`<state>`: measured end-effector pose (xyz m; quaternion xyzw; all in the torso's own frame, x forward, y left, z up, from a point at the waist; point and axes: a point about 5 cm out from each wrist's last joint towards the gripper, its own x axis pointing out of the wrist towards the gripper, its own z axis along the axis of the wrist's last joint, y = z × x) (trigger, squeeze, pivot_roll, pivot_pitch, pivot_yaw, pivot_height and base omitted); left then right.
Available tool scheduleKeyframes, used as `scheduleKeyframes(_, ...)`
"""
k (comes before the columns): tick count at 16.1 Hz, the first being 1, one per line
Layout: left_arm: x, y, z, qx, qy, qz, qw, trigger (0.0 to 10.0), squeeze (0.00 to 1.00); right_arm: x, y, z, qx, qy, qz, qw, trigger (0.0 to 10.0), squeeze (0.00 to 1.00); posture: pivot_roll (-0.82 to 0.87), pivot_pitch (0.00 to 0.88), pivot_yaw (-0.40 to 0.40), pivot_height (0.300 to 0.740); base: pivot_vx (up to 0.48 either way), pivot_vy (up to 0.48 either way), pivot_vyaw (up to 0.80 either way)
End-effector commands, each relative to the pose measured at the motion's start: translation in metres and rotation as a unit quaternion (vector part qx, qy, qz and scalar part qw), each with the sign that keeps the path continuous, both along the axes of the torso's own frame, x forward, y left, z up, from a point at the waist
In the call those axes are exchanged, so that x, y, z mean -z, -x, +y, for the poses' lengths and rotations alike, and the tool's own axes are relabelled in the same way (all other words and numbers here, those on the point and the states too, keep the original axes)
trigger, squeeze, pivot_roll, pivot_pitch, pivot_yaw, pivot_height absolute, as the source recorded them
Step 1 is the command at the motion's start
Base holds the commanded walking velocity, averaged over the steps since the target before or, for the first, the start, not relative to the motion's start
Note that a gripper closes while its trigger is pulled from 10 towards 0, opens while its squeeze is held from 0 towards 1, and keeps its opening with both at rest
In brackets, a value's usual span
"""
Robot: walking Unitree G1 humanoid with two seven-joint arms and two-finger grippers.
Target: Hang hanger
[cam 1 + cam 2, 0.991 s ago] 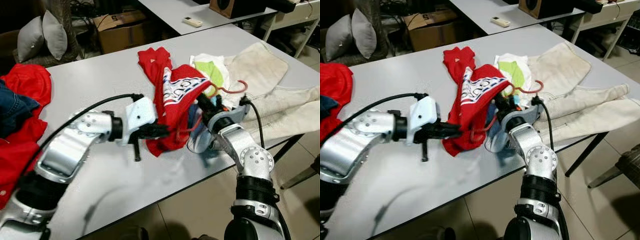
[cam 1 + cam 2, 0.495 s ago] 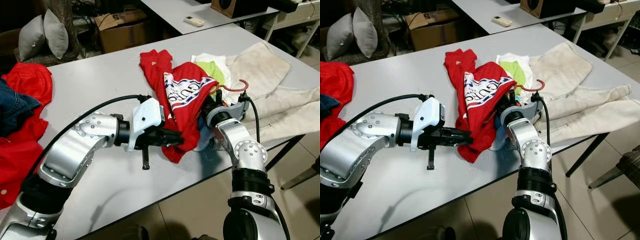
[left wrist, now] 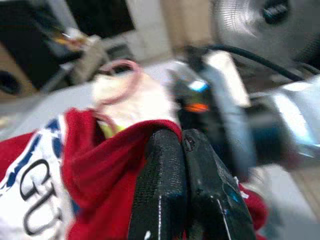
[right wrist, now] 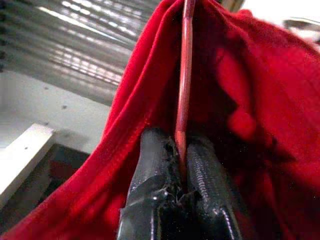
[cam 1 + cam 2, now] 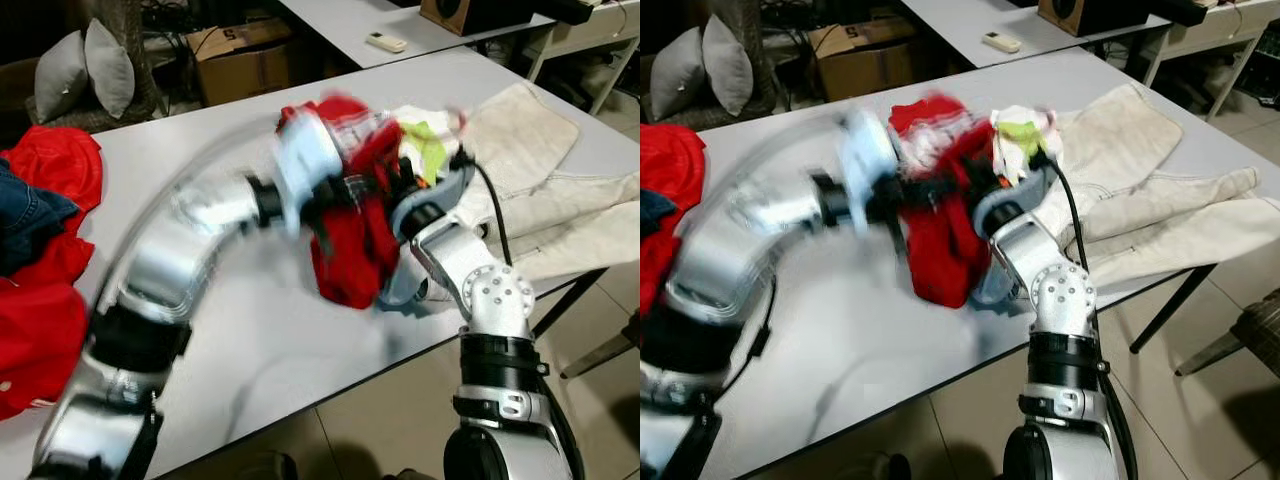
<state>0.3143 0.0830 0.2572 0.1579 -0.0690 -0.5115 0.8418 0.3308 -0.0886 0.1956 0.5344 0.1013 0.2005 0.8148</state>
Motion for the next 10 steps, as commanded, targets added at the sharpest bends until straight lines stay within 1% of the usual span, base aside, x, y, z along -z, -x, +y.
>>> scheduleKeyframes(1, -0.018, -0.007, 0.013, -0.026, 0.038, -0.018, 0.999, 0.0, 0.00, 0.004, 0.018, 0.018, -0.031, -0.044, 0.013, 0.998, 10.0, 0.00, 0.06, 0.013, 0.073, 0.740, 0.000, 0.000, 0.00)
scheduleKeyframes(3, -0.031, -0.009, 0.018, -0.036, 0.059, -0.035, 0.997, 0.0, 0.00, -0.001, 0.029, 0.015, -0.040, -0.039, 0.007, 0.998, 10.0, 0.00, 0.08, 0.014, 0.051, 0.740, 0.000, 0.000, 0.00)
scheduleKeyframes(4, -0.040, -0.011, 0.024, -0.059, 0.082, -0.048, 0.994, 0.0, 0.00, 0.000, 0.035, 0.014, -0.048, -0.032, 0.007, 0.998, 10.0, 0.00, 0.08, 0.014, 0.049, 0.740, 0.000, 0.000, 0.00)
scheduleKeyframes(5, -0.046, -0.012, 0.027, -0.072, 0.105, -0.049, 0.991, 0.0, 0.00, 0.003, 0.037, 0.013, -0.050, -0.021, 0.013, 0.998, 10.0, 0.00, 0.08, 0.010, 0.049, 0.740, 0.000, 0.000, 0.00)
scheduleKeyframes(6, -0.045, -0.009, 0.029, -0.067, 0.101, -0.039, 0.992, 0.0, 0.00, 0.006, 0.038, 0.010, -0.044, -0.015, 0.020, 0.999, 10.0, 0.00, 0.08, 0.004, 0.059, 0.740, 0.000, 0.000, 0.00)
scheduleKeyframes(7, -0.031, -0.002, 0.029, -0.045, 0.050, -0.022, 0.997, 0.0, 0.00, 0.005, 0.039, 0.007, -0.036, -0.018, 0.022, 0.999, 10.0, 0.00, 0.08, 0.003, 0.068, 0.740, 0.000, 0.000, 0.00)
scheduleKeyframes(8, -0.019, 0.003, 0.029, -0.030, 0.023, 0.001, 0.999, 1.4, 0.00, 0.004, 0.039, 0.005, -0.031, -0.018, 0.019, 0.999, 10.0, 0.00, 0.07, 0.003, 0.073, 0.740, 0.000, 0.000, 0.00)
scheduleKeyframes(9, -0.013, 0.005, 0.030, -0.039, 0.004, 0.010, 0.999, 10.0, 0.00, 0.001, 0.039, 0.003, -0.024, -0.021, 0.016, 0.999, 10.0, 0.00, 0.08, 0.002, 0.078, 0.740, 0.000, 0.000, 0.00)
scheduleKeyframes(10, -0.003, 0.001, 0.037, -0.073, -0.032, 0.039, 0.996, 10.0, 0.00, -0.002, 0.039, 0.000, -0.016, -0.031, 0.013, 0.999, 10.0, 0.00, 0.08, 0.002, 0.077, 0.740, 0.000, 0.000, 0.00)
